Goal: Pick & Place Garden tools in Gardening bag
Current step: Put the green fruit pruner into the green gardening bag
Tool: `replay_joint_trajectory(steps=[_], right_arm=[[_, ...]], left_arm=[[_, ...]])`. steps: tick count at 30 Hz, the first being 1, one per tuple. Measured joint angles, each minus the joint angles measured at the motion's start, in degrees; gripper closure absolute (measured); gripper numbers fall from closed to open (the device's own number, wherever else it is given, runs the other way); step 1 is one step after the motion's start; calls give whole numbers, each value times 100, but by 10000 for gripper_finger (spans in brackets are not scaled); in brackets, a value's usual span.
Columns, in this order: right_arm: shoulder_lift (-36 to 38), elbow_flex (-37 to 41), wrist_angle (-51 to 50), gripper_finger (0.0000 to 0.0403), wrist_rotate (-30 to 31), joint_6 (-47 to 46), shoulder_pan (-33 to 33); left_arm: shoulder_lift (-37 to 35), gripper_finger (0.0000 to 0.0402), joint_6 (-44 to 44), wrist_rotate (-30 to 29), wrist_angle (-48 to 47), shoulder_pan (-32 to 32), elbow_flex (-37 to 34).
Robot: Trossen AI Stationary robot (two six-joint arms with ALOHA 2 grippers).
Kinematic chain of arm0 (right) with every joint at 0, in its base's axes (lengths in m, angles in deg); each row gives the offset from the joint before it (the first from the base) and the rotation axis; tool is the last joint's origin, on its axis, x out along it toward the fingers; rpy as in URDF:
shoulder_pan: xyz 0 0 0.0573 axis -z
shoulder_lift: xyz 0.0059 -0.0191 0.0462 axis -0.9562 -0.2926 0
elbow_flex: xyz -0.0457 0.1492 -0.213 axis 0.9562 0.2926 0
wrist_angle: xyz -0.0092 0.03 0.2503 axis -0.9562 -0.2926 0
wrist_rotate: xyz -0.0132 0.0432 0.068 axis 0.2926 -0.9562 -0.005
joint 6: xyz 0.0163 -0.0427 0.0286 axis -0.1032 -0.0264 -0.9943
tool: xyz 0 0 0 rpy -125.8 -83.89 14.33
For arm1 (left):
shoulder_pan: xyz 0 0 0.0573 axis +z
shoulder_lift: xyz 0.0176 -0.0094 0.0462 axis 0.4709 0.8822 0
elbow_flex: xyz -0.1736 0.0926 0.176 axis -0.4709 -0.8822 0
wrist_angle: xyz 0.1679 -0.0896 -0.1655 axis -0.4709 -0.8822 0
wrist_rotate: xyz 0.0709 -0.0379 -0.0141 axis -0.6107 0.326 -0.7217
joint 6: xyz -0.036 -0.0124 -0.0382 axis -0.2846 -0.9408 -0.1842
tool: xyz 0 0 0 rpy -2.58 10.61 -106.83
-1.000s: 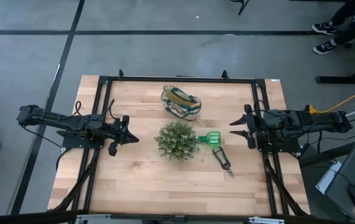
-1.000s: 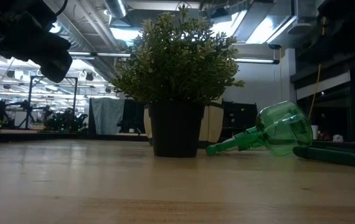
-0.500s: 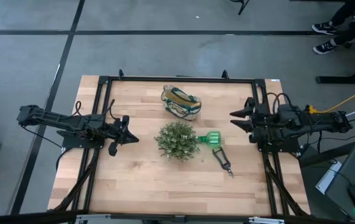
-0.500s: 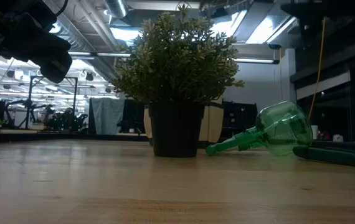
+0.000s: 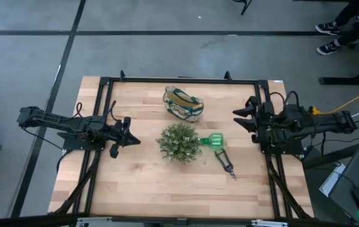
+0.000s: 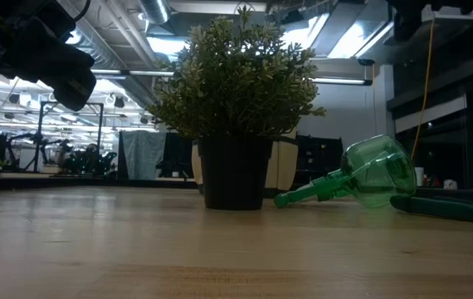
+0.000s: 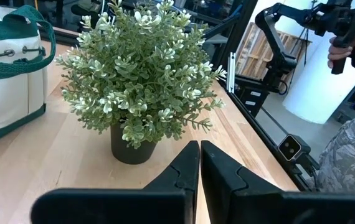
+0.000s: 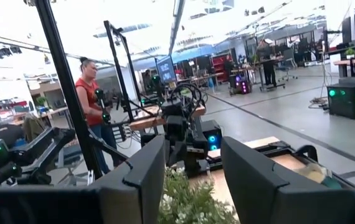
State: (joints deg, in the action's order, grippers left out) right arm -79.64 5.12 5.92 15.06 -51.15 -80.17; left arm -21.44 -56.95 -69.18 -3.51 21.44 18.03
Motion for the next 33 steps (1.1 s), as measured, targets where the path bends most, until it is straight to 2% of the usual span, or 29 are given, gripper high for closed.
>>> replay_joint_trajectory(steps=[10, 17, 20, 29, 33], right_arm=[[-1109, 0, 341, 243, 19, -261, 0], [-1781, 0, 191, 243, 877, -856, 0], [-1978, 0, -165, 243, 914, -1171, 0], [-2533, 0, -1230, 243, 102, -1613, 0], [-2684, 0, -1415, 243, -653, -2012, 0]], left_arm=[[0, 389, 0, 0, 0, 0, 0], [0, 393, 0, 0, 0, 0, 0], [1, 392, 0, 0, 0, 0, 0], [1, 391, 0, 0, 0, 0, 0], [0, 393, 0, 0, 0, 2, 0]])
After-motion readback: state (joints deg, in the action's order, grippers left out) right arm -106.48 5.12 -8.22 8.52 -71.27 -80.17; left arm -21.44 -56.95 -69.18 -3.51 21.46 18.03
